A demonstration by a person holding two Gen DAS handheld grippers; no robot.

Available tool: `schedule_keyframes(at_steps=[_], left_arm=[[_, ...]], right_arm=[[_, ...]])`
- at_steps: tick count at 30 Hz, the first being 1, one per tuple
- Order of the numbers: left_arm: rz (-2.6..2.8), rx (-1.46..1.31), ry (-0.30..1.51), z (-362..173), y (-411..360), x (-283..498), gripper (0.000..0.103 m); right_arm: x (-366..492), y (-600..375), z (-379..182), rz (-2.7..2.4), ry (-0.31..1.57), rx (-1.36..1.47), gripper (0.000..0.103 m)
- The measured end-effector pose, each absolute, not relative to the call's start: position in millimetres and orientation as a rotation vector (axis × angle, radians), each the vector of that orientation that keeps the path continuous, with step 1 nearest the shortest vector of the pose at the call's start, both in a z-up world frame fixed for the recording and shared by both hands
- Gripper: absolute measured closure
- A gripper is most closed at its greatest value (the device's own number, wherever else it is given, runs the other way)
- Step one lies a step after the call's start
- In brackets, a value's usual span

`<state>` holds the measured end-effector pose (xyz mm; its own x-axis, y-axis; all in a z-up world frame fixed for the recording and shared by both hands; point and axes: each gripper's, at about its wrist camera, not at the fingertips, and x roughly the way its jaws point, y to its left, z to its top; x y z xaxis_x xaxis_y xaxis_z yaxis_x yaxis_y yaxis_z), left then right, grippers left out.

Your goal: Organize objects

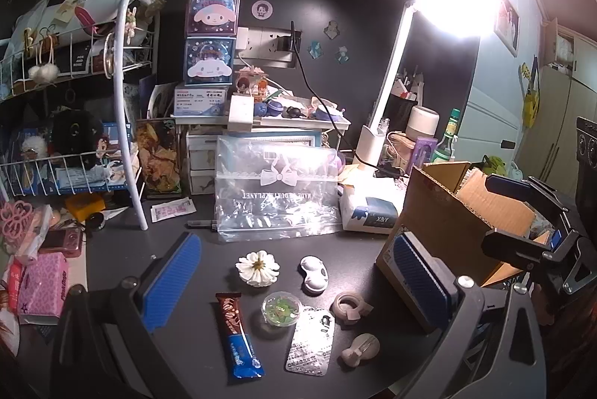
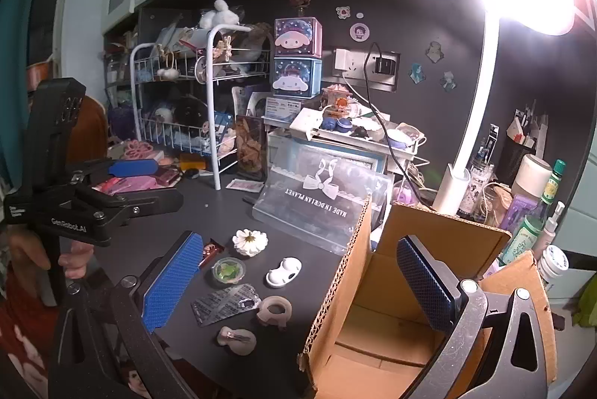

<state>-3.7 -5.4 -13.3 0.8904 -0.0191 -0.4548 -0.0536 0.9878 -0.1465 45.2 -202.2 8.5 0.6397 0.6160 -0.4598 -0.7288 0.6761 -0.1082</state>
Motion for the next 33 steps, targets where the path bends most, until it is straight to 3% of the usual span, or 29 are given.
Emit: schedule_keyframes(at_steps=[33], left_arm=[[0.018,-0.154,0.485,-15.1,-0.3,-1.6,0.0]], right_arm=[[48.0,-200.7,2.4,0.77,0.403,-0.292,0.0]])
